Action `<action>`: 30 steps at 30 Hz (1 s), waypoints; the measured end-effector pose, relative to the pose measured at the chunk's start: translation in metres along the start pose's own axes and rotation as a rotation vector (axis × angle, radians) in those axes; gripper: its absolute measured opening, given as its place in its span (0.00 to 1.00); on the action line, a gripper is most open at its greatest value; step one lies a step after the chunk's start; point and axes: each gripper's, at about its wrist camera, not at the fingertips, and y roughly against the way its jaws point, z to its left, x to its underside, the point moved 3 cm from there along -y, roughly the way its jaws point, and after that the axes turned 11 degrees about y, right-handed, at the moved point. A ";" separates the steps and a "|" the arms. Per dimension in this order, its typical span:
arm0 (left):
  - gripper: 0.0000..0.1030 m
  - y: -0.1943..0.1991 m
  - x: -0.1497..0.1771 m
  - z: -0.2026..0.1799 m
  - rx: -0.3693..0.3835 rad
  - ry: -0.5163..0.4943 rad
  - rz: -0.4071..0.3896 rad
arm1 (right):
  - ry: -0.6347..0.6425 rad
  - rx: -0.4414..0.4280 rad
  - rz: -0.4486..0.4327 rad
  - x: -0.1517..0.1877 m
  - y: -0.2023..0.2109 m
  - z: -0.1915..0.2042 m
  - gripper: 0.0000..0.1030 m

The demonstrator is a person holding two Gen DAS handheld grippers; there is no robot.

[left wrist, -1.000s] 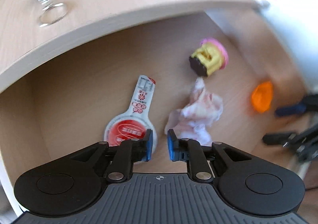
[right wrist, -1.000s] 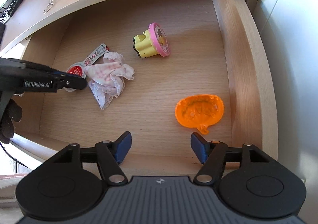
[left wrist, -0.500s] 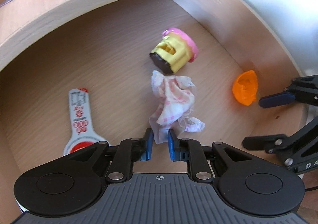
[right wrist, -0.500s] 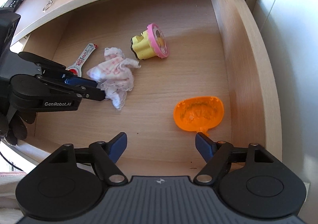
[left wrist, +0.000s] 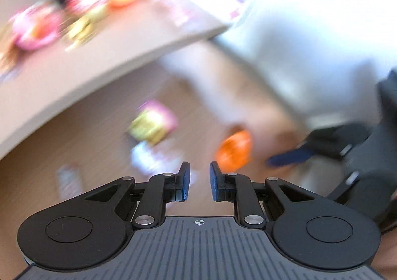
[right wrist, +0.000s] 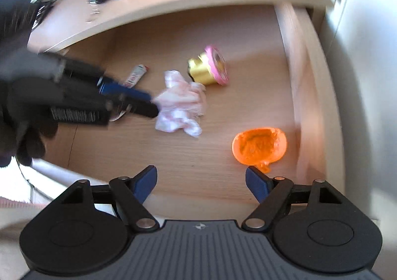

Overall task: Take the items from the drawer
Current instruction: 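Grasp the orange jelly cup in the drawer with the left tool and lift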

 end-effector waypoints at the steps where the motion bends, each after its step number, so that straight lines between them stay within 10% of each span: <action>1: 0.18 -0.010 -0.007 -0.008 0.017 -0.021 0.015 | 0.015 0.011 -0.012 0.000 0.004 0.003 0.77; 11: 0.19 -0.110 -0.018 -0.041 -0.100 -0.102 0.183 | 0.057 0.040 -0.033 -0.006 0.011 0.002 0.77; 22: 0.13 -0.150 -0.019 -0.029 -0.047 0.108 0.310 | 0.073 0.048 -0.035 -0.004 0.009 0.003 0.77; 30: 0.11 -0.030 -0.004 0.010 -0.117 0.225 0.055 | 0.096 0.031 -0.066 -0.019 0.014 0.010 0.77</action>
